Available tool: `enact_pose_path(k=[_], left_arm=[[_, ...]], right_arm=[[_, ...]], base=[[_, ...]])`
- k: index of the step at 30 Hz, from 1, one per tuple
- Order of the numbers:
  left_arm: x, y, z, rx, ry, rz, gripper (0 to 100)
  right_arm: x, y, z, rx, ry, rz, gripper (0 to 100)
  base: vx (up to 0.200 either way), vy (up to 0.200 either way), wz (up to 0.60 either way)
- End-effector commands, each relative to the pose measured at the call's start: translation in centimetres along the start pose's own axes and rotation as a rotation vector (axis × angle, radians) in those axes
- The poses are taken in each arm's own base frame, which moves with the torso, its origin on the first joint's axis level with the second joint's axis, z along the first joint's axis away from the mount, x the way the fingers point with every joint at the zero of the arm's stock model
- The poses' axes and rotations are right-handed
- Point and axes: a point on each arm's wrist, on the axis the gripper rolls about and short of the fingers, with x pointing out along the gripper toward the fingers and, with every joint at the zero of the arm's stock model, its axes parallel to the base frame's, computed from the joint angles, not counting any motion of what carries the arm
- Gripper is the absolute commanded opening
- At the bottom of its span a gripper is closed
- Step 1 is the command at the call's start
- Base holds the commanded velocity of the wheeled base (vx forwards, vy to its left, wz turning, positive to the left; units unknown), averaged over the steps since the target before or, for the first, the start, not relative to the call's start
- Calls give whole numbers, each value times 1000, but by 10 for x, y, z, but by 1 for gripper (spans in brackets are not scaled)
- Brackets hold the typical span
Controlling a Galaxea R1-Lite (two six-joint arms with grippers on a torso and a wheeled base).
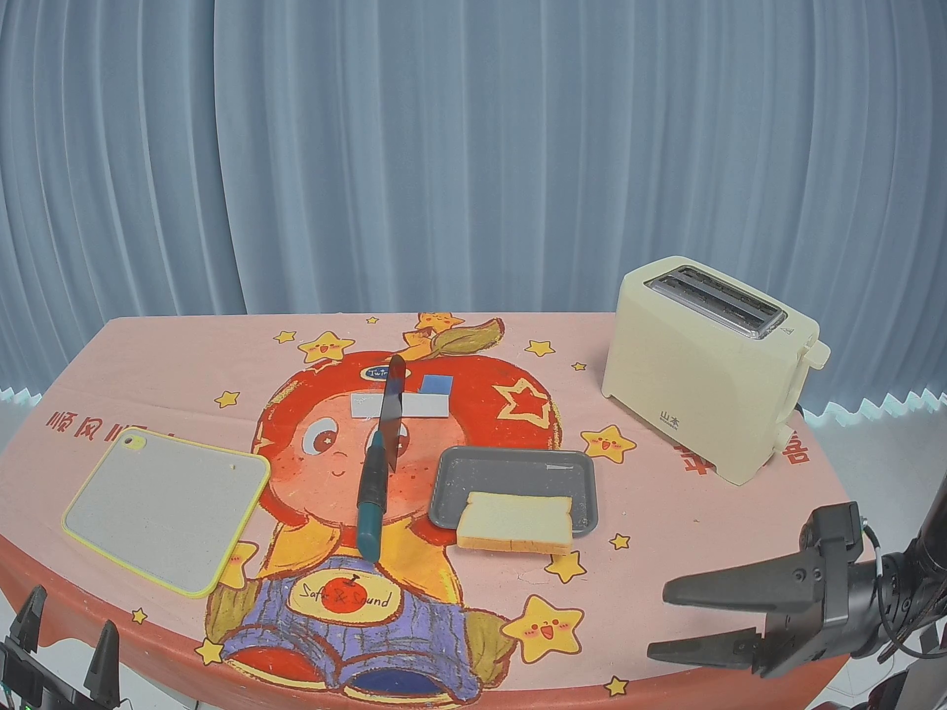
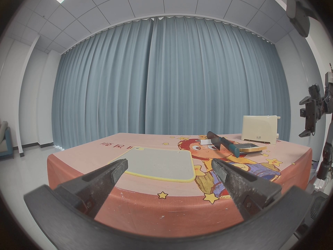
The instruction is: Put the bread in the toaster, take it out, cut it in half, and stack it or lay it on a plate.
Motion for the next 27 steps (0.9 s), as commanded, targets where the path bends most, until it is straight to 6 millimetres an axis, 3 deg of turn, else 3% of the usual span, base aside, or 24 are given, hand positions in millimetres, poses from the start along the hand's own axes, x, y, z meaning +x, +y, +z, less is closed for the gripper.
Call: enact_pose_path(k=[1, 19, 27], left_arm=[[1, 0, -5, 0, 19, 1, 100], [1, 0, -5, 0, 19, 1, 100], [1, 0, -5, 0, 19, 1, 100]], right_arm=[[9, -6, 3, 13, -14, -32, 100], [16, -10, 16, 74, -68, -62, 100], [31, -23, 21, 128, -61, -123, 100]], base=[[0, 0, 0], [0, 0, 0], [0, 0, 0]])
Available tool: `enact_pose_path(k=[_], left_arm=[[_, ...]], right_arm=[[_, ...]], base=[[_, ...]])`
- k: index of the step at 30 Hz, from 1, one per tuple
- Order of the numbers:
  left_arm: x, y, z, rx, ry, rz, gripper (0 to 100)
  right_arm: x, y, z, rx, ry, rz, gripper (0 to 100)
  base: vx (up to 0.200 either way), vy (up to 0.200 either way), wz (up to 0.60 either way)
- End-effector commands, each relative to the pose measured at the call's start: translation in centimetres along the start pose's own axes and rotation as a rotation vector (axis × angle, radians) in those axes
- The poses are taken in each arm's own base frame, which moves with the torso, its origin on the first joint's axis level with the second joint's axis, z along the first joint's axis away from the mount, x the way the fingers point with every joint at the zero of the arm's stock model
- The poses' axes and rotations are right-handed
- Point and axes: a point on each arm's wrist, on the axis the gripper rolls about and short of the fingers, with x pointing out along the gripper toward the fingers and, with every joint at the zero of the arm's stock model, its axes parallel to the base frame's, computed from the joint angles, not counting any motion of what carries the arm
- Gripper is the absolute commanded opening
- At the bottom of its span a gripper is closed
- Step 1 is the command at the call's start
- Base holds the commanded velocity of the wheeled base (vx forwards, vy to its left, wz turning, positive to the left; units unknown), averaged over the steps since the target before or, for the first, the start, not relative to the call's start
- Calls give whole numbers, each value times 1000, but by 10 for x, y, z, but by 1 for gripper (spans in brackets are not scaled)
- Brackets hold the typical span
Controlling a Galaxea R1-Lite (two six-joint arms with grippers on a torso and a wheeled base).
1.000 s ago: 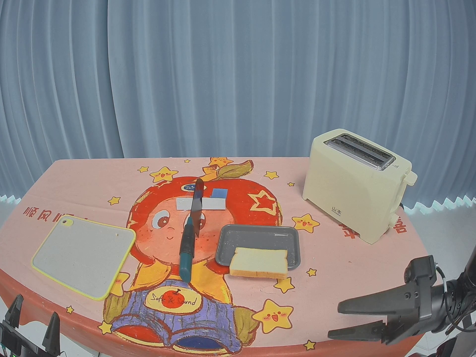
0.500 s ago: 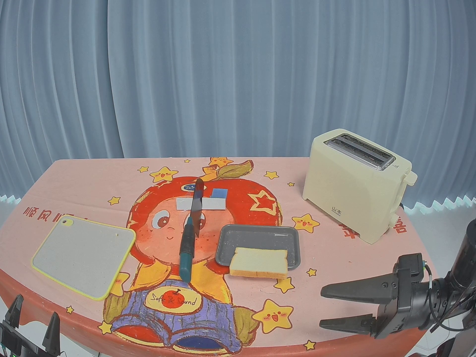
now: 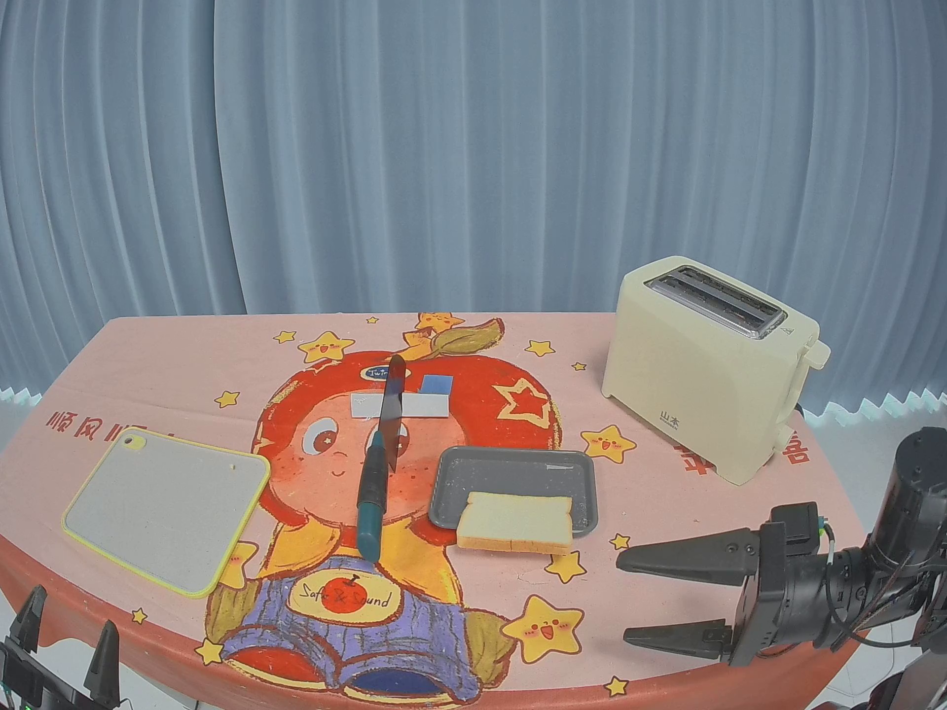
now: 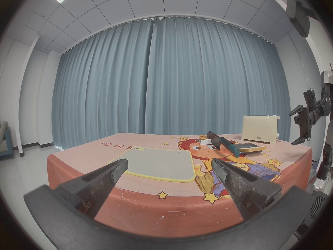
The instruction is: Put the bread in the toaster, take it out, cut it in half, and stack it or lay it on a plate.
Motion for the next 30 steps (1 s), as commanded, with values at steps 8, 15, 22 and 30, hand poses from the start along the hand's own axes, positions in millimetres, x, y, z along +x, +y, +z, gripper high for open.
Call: enact_pose_path(k=[8, 15, 22, 30], left_arm=[[1, 0, -5, 0, 19, 1, 100], [1, 0, -5, 0, 20, 1, 100], [1, 0, -5, 0, 19, 1, 100], [1, 0, -5, 0, 19, 1, 100]], right_arm=[[21, -12, 6, 57, -7, -36, 100], [37, -7, -1, 55, -55, 5, 100], [52, -10, -6, 44, -79, 9, 100], [65, -10, -7, 52, -88, -1, 100]], base=[[0, 0, 0], [0, 0, 0], [0, 0, 0], [0, 0, 0]])
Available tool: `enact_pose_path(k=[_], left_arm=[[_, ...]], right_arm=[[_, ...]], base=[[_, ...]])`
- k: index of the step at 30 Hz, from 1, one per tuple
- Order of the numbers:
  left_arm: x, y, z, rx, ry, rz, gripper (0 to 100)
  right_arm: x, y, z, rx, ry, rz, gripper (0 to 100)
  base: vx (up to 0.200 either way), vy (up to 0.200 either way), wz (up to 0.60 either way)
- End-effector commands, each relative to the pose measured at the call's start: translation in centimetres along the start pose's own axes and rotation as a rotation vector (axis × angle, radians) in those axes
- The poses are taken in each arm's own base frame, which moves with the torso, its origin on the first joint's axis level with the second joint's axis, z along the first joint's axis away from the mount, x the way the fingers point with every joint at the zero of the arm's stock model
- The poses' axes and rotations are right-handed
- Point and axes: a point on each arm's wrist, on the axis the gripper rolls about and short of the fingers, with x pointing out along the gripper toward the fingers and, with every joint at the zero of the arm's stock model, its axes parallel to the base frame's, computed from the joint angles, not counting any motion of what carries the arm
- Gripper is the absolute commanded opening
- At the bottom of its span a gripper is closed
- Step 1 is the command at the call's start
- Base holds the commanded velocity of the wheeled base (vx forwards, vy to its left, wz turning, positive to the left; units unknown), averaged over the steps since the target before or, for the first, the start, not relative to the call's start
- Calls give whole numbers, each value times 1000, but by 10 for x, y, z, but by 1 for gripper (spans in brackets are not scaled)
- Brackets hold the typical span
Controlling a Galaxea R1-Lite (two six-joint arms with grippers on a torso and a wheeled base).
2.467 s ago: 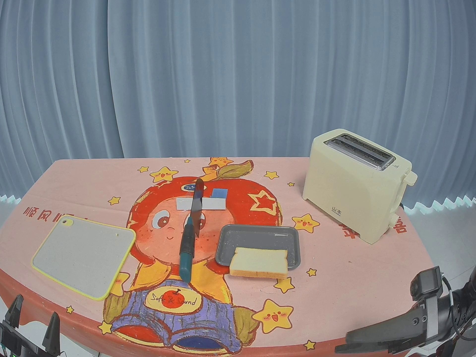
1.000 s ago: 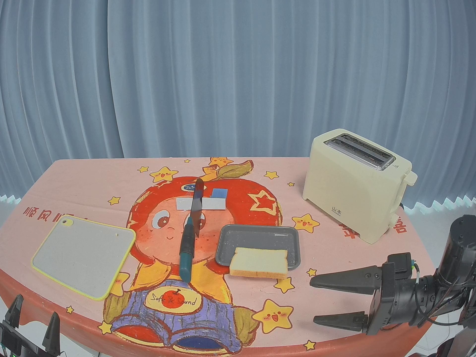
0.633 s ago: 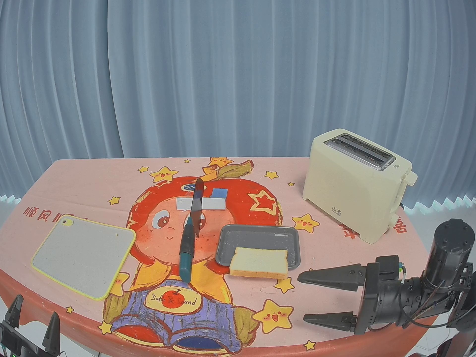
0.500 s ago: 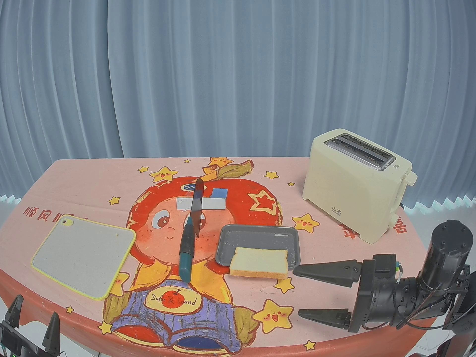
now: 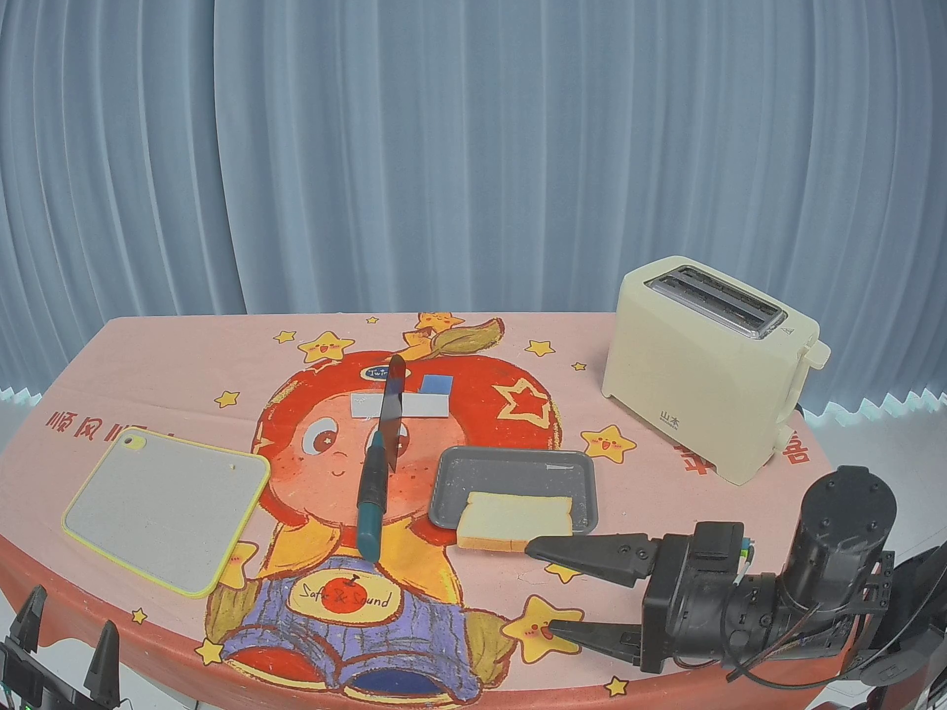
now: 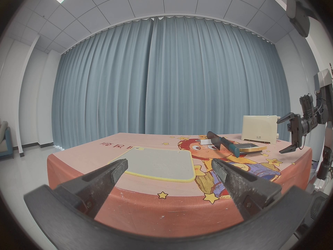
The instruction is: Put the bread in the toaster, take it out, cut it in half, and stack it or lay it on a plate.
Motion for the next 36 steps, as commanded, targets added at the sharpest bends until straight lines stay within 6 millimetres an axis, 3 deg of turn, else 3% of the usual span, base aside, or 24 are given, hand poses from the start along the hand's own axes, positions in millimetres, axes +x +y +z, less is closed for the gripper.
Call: enact_pose_path(k=[1, 6, 22, 36], left_arm=[[1, 0, -5, 0, 19, 1, 100], [1, 0, -5, 0, 19, 1, 100], [1, 0, -5, 0, 19, 1, 100], [1, 0, -5, 0, 19, 1, 100]], right_arm=[[7, -1, -1, 7, 2, -10, 100], [11, 7, 1, 21, -32, 19, 100], [24, 0, 8, 30, -71, -16, 100], [39, -3, 26, 92, -122, -28, 100]], base=[[0, 0, 0], [0, 0, 0], [0, 0, 0], [0, 0, 0]])
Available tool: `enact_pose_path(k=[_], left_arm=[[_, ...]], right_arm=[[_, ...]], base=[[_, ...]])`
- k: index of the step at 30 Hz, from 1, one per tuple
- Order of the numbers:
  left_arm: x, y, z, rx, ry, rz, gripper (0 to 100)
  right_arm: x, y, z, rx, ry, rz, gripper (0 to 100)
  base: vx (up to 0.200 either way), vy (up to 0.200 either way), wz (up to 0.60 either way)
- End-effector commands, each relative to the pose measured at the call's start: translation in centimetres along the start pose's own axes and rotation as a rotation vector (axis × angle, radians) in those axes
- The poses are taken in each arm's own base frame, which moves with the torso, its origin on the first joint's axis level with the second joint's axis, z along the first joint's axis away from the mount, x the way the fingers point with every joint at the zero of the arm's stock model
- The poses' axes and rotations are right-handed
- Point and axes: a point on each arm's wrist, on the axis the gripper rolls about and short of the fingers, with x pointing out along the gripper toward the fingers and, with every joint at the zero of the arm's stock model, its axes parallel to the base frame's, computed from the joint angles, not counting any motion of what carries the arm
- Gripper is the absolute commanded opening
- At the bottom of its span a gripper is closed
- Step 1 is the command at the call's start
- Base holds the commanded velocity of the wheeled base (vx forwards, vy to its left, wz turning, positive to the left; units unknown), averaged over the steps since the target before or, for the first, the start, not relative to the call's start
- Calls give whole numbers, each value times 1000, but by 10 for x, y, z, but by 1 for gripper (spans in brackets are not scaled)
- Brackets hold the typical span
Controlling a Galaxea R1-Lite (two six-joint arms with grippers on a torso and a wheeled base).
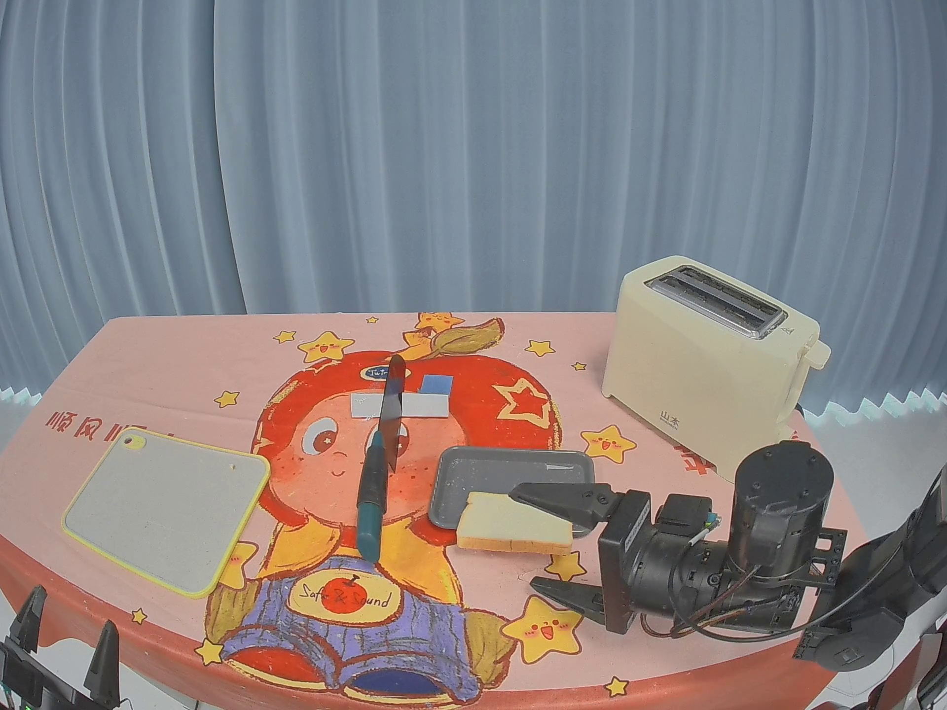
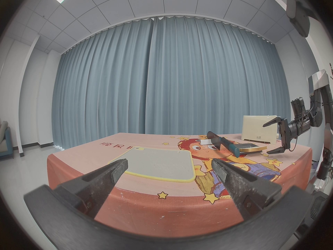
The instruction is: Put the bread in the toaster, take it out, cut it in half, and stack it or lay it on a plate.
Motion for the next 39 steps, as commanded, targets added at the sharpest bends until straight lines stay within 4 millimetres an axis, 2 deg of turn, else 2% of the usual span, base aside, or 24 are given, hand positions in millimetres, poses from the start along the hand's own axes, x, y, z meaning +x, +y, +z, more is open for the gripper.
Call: enact_pose_path(k=[1, 23, 39], left_arm=[[1, 0, -5, 0, 19, 1, 100], [1, 0, -5, 0, 19, 1, 100], [1, 0, -5, 0, 21, 1, 100]], right_arm=[[3, -2, 3, 10, -4, -11, 100], [16, -7, 11, 22, -40, -31, 100], [18, -7, 15, 26, -56, -29, 100]], base=[[0, 0, 0], [0, 0, 0], [0, 0, 0]])
